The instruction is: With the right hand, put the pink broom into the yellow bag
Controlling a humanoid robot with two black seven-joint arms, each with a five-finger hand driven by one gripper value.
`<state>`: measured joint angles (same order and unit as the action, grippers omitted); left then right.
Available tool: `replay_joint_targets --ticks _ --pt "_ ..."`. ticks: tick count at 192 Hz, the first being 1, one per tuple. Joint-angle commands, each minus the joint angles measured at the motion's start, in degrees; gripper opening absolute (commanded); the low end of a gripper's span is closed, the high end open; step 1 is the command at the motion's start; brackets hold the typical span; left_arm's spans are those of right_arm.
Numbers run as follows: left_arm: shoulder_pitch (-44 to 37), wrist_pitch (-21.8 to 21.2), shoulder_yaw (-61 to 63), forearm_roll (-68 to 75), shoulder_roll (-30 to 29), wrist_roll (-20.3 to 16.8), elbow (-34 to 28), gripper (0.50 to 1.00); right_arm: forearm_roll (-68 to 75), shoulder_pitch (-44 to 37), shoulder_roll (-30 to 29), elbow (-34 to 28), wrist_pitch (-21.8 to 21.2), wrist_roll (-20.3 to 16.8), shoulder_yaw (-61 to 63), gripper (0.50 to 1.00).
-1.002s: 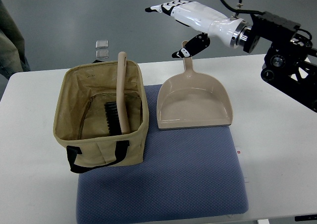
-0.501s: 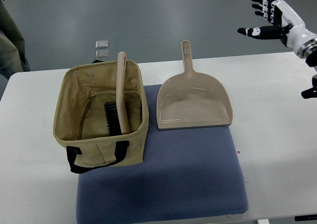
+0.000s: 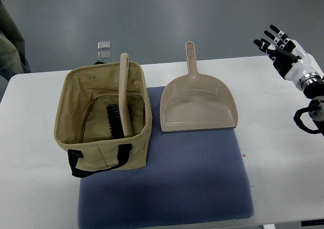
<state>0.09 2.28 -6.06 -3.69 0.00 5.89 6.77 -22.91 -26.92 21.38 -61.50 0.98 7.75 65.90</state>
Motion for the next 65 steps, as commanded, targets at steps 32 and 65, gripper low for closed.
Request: replay_joint_targets --ticks 32,65 --pt "0.0 0.0 0.0 0.0 0.0 0.0 0.0 1.0 -0.5 1.9 -3.6 0.0 -1.2 1.2 1.9 0.926" --pt "0.0 0.0 0.0 0.0 0.0 0.0 0.0 1.0 -0.7 2.8 -4.6 -0.1 -1.2 1.3 1.6 0.926"
